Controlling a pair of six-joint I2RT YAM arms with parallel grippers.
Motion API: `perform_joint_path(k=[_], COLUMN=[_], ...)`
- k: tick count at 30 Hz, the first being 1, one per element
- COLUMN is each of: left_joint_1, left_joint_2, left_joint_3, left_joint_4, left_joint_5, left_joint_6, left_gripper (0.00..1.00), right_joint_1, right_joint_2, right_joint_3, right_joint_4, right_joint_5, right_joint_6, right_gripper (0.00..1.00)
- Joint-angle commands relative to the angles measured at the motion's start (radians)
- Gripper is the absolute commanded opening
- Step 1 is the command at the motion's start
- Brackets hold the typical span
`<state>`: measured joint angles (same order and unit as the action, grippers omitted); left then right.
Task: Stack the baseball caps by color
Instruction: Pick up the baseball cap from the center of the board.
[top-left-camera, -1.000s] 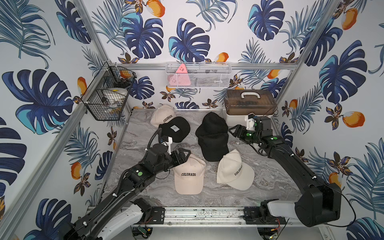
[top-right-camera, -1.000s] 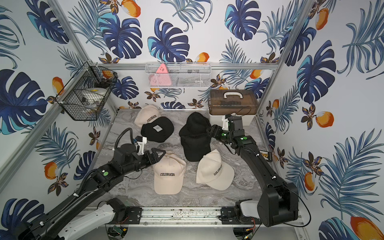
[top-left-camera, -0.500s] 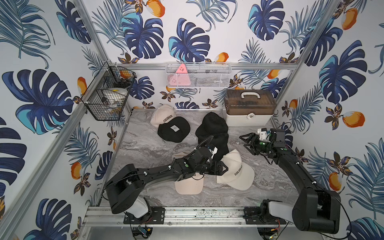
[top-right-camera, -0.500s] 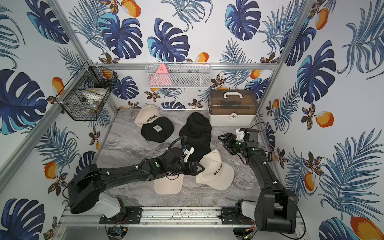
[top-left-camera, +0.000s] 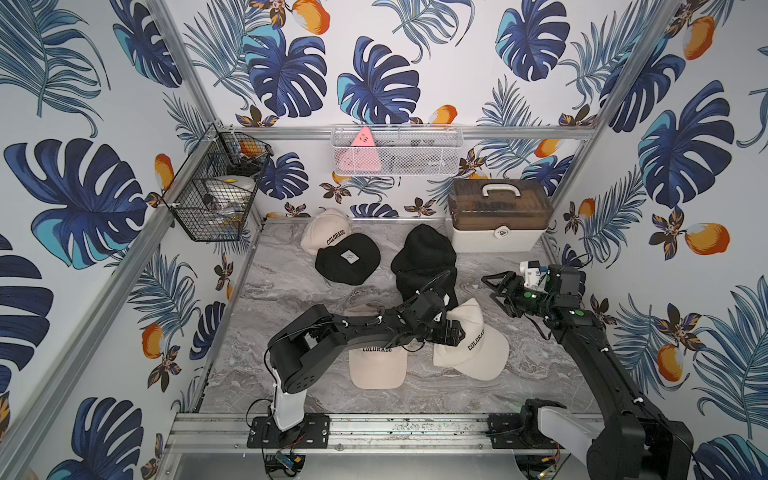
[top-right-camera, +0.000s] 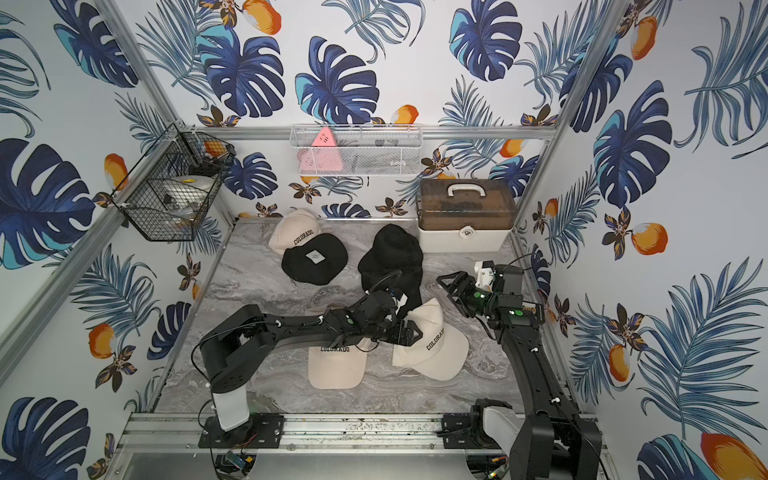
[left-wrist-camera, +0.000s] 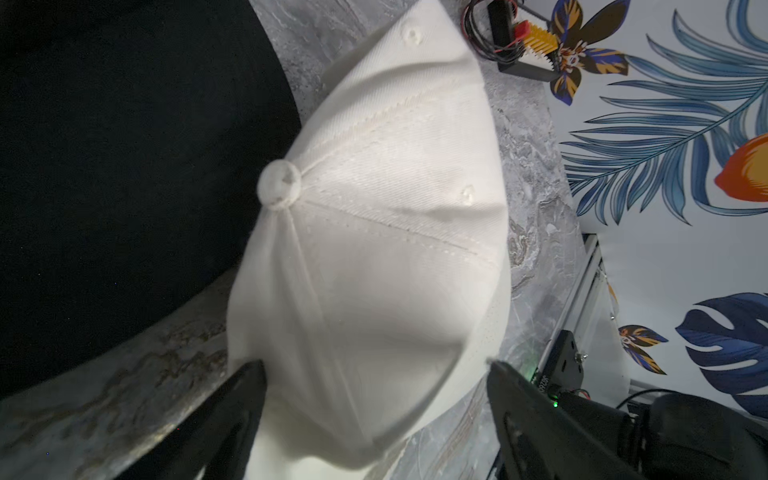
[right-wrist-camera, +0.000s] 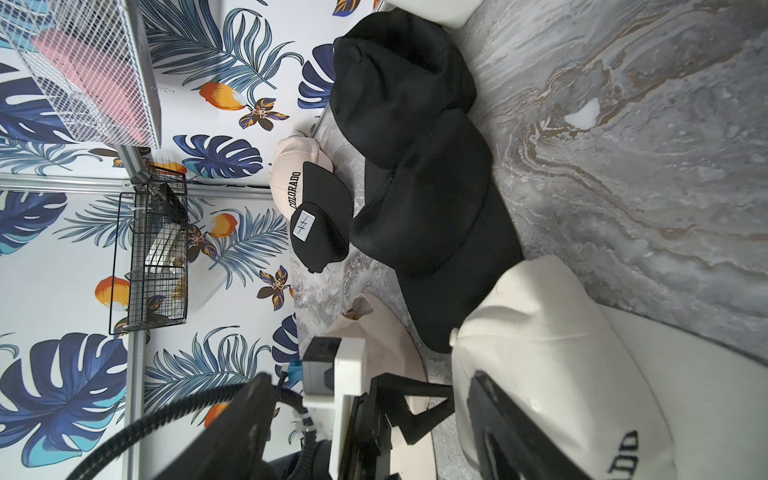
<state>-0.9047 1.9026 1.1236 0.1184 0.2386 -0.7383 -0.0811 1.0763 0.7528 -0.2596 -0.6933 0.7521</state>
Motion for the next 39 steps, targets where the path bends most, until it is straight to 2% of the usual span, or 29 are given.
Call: perform_joint_path(k=[1,9,12,15,18,22,25,34,37,39], left_joint_1=[0.003,0.045,0.072,0.101,0.119,0.119,0.118,0.118,0.119,0.124], left_joint_2=[0.013,-0.100,-0.102,-0.054,-0.002,0.055,0.075,0.065,0.042,0.020], left_joint_3=[0.010,-0.042,-0.033,-0.008,-0.020,-0.014,-0.019,-0.038,-0.025,-0.007], left_joint_4=[0.000,-0.035,-0.057,-0.027,0.106,0.191,0.225,0.264,0.229,0.177], left_joint_5=[-0.007,-0.089,-0.095,0.002,0.113,0.166,0.196,0.285,0.292,0.283], left_joint_6=[0.039,0.074,0.069,0.037,-0.029,-0.088,-0.115,-0.163,-0.147,-0.127], left_gripper=[0.90,0.92,0.91,0.90,0.89,0.85,0.74,0.21,0.00,0.00], right_joint_1=[0.000,0.000,0.002,0.001,0.002,0.001,0.001,0.006,0.006,0.006], right_joint_2=[-0.018,-0.016,-0.018,-0.028,-0.045,-0.065,-0.069,-0.043,-0.037,-0.033], right_joint_3=[-0.004,0.020,0.016,0.008,0.003,-0.007,-0.011,-0.035,-0.028,-0.022], right_joint_4=[-0.016,-0.036,-0.022,-0.011,-0.014,-0.016,-0.021,0.014,-0.003,-0.023], right_joint_5=[-0.011,-0.018,-0.029,-0.041,-0.045,-0.049,-0.046,-0.051,-0.040,-0.020], right_joint_6=[0.014,-0.001,0.012,0.030,0.038,0.054,0.048,0.059,0.038,0.010], right_gripper=[0.77,0.77,0.77,0.77,0.77,0.77,0.78,0.78,0.78,0.79])
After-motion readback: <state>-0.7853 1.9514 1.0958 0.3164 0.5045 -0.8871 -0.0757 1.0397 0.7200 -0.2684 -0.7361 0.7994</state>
